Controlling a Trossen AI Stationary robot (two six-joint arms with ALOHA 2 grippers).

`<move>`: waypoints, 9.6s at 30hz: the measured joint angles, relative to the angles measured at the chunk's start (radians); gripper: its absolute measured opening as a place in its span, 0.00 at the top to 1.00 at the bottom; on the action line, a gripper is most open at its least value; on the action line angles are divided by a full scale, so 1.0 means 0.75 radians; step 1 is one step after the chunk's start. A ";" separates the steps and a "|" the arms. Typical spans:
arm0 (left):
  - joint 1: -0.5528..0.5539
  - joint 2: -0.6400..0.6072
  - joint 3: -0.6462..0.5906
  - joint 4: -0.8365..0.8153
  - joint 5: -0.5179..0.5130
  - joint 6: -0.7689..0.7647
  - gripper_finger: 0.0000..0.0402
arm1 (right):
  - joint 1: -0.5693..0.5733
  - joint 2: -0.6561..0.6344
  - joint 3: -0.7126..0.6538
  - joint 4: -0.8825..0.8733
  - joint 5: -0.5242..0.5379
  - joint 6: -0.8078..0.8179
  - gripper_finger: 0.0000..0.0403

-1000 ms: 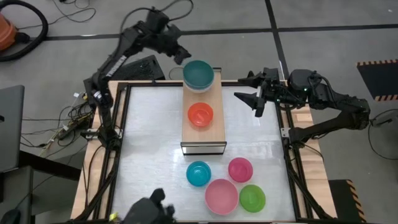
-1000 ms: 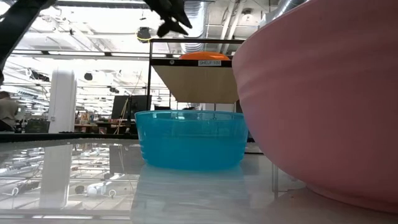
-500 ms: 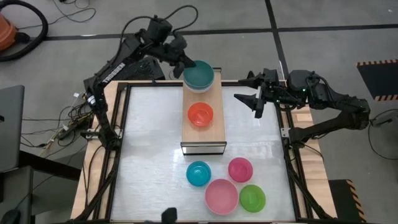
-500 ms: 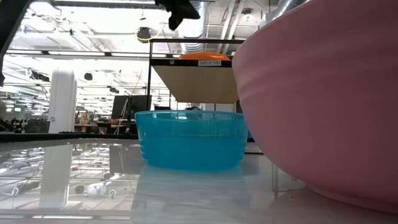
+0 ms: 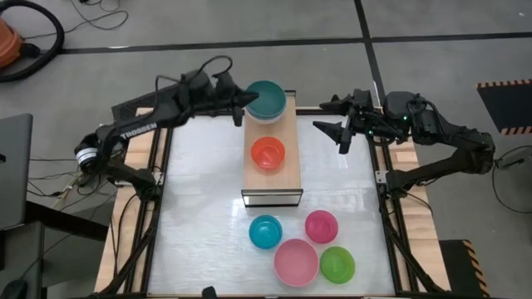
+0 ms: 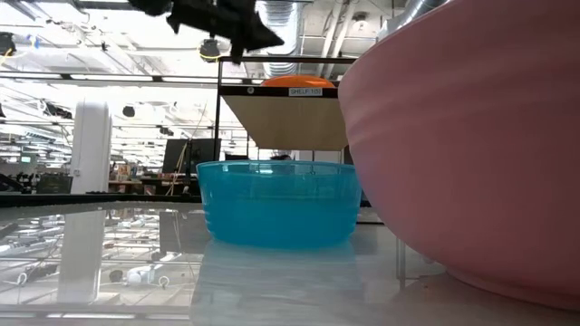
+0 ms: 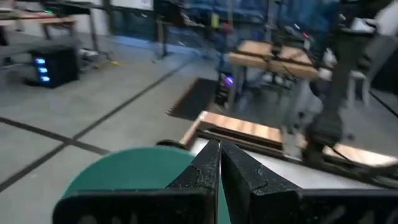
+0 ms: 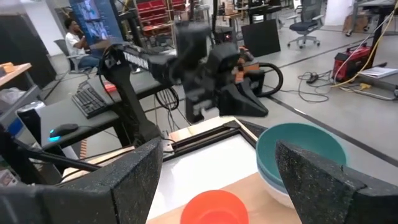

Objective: Place and stack bowls onto a shelf
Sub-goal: Stack the dark green bowl on top of the blue bowl on the shelf, then stack the pink bowl on top of the dark green bowl on the shelf

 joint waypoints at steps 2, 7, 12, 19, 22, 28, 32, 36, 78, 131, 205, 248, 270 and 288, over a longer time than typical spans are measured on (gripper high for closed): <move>0.002 0.002 -0.084 0.087 -0.059 -0.018 1.00 | 0.001 0.000 0.000 0.000 0.000 0.000 0.17; 0.015 0.011 -0.179 0.161 -0.157 -0.028 1.00 | 0.001 0.000 0.000 0.000 0.000 0.000 0.17; 0.056 0.009 -0.184 0.096 -0.199 -0.038 1.00 | 0.001 0.000 0.000 0.001 0.000 0.000 0.17; 0.066 0.031 -0.186 -0.021 -0.206 -0.039 1.00 | 0.001 0.000 0.000 -0.002 0.000 0.001 0.17; 0.066 0.029 -0.185 -0.032 -0.214 -0.043 1.00 | 0.001 0.000 0.000 -0.004 0.000 0.001 0.17; 0.066 -0.028 -0.185 0.038 -0.210 -0.103 1.00 | 0.001 -0.001 0.001 -0.038 0.002 0.000 0.17; 0.066 -0.115 -0.184 0.106 -0.204 -0.134 1.00 | -0.030 0.001 0.001 -0.068 0.193 -0.020 0.17; 0.066 -0.195 -0.183 0.133 -0.206 -0.161 1.00 | -0.138 0.052 0.004 0.021 0.158 -0.125 0.22; 0.066 -0.299 -0.183 0.001 -0.224 -0.138 1.00 | -0.696 0.603 -0.259 0.647 -0.535 -0.240 0.92; -0.925 -0.300 -0.183 -0.529 0.130 -0.697 0.54 | 0.587 0.452 -0.375 -0.270 -0.306 0.500 0.42; -1.022 -0.299 -0.183 0.140 -0.945 -0.311 0.54 | 0.517 0.654 0.519 -0.794 1.502 0.587 0.94; -0.782 -0.200 -0.182 0.158 -1.368 -0.020 0.93 | 0.284 0.872 0.519 0.073 1.468 -0.288 0.94; -0.773 -0.198 -0.185 0.166 -1.191 -0.003 0.99 | 0.233 0.816 0.520 0.029 0.983 -0.383 0.38; -0.698 -0.187 -0.182 0.244 -1.145 -0.175 0.99 | 0.208 0.690 0.518 0.036 0.492 -0.389 0.38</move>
